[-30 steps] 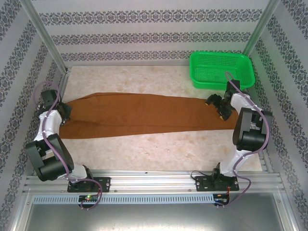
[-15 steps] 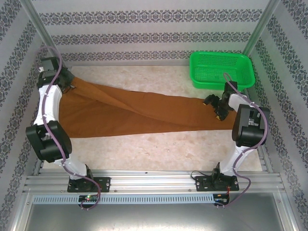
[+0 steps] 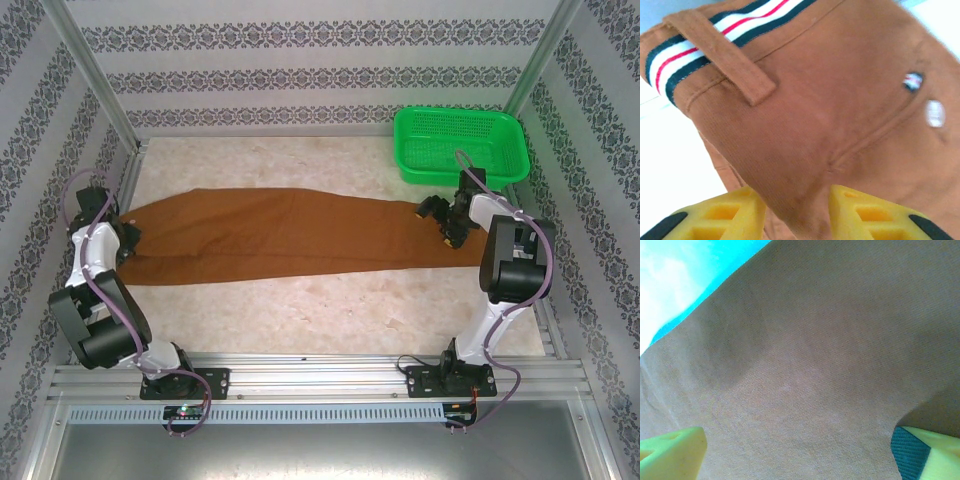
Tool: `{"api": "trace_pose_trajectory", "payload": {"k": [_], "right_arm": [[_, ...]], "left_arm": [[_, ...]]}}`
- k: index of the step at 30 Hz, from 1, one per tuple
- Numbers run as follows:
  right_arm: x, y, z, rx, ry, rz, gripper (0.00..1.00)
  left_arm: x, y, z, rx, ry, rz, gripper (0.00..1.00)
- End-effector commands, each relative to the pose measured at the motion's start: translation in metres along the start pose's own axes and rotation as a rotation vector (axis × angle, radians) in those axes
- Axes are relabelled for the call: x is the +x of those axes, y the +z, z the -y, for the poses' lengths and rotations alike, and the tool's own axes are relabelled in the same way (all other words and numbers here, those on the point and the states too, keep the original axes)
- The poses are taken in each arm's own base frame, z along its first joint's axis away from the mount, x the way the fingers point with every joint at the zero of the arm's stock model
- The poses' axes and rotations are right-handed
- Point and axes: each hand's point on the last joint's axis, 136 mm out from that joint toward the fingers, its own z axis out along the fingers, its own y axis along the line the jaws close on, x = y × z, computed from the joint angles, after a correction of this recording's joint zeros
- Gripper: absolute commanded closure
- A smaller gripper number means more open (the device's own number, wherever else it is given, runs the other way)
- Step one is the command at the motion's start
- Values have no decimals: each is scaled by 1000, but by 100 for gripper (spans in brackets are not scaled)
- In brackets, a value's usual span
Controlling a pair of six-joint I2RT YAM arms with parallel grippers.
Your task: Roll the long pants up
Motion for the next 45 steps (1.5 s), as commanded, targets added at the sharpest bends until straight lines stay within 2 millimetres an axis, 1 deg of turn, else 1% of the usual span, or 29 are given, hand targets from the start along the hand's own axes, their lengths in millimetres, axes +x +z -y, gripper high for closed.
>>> {"api": "trace_pose_trajectory", "payload": {"k": [1, 3, 5, 6, 8, 11, 12, 15, 17, 18, 19, 21, 24, 25, 27, 29, 33, 40, 45], "right_arm": [[19, 2, 5, 19, -6, -73, 3], [24, -4, 4, 24, -23, -86, 3], [29, -13, 6, 39, -40, -92, 3], [31, -17, 7, 45, -48, -92, 3], [36, -27, 14, 76, -65, -90, 4], [40, -42, 25, 110, -76, -84, 4], [42, -46, 24, 101, -79, -82, 4], [50, -59, 17, 76, -98, -77, 4], [52, -64, 9, 62, -118, -78, 4], [53, -65, 7, 66, -128, -81, 4], [53, -64, 5, 66, -133, -86, 5], [51, -63, 2, 55, -130, -90, 4], [50, -59, -3, 36, -128, -94, 5], [50, -56, -4, 28, -125, -100, 5], [50, -51, -4, 22, -120, -103, 4], [51, -45, -5, 10, -113, -116, 5], [53, -36, -7, -14, -98, -137, 5], [52, -33, -10, -35, -93, -139, 5], [48, -32, -11, -38, -86, -133, 5]], "left_arm": [[-36, -58, 33, 95, 43, 163, 55], [-42, -71, 45, 126, 76, 174, 55], [-39, -77, 56, 157, 112, 154, 60], [-37, -78, 58, 165, 125, 149, 67], [-32, -73, 60, 178, 137, 140, 74], [-18, -59, 57, 181, 145, 95, 77], [-10, -56, 60, 204, 159, 72, 75], [18, -53, 71, 257, 243, 33, 66], [41, -54, 82, 287, 313, 4, 62], [57, -56, 89, 311, 369, -19, 60], [72, -58, 92, 304, 417, -36, 56], [95, -62, 90, 301, 451, -69, 51], [127, -62, 84, 371, 390, -125, 45], [135, -59, 80, 381, 362, -138, 45], [143, -50, 72, 380, 326, -142, 45], [145, -44, 67, 374, 297, -127, 45], [143, -33, 72, 402, 253, -94, 45], [127, -19, 80, 449, 123, 21, 42], [117, -9, 89, 406, 152, 34, 42]]}}
